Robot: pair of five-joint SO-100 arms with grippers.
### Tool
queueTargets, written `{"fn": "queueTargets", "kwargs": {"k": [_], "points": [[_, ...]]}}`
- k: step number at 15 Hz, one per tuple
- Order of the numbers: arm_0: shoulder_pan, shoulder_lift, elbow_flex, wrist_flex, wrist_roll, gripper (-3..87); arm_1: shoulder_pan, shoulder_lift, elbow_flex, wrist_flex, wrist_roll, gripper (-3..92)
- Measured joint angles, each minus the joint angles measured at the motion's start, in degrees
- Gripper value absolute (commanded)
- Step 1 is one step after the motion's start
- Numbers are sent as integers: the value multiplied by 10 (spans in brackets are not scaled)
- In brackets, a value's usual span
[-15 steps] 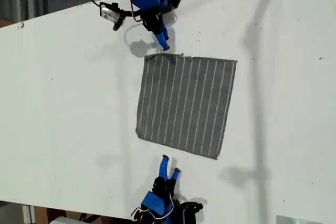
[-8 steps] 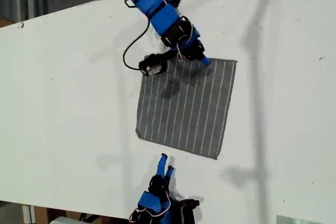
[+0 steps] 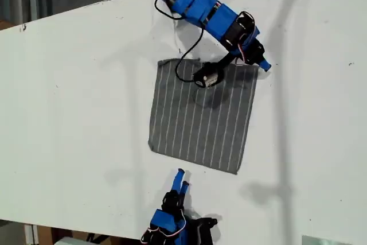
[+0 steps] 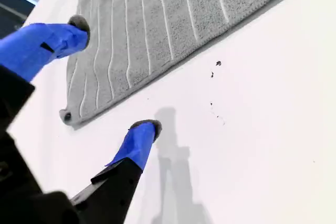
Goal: Grasp corners of a square towel and fold twice.
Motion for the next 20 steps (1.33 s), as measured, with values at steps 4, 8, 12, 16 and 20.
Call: {"fn": "queueTargets", "kwargs": {"k": [4, 8, 12, 16, 20], "points": [[-4, 2, 0, 0, 4, 294, 51, -15, -5, -34, -71, 313], [-15, 3, 0, 0, 9, 289, 75, -29, -5, -49, -87, 313], [-14, 3, 0, 0, 9, 289, 71, -31, 16, -58, -70, 313], [-14, 3, 0, 0, 9, 289, 63, -31, 44, -37, -42, 313], [-14, 3, 0, 0, 9, 289, 56, -30, 62, -74, -36, 106]]}}
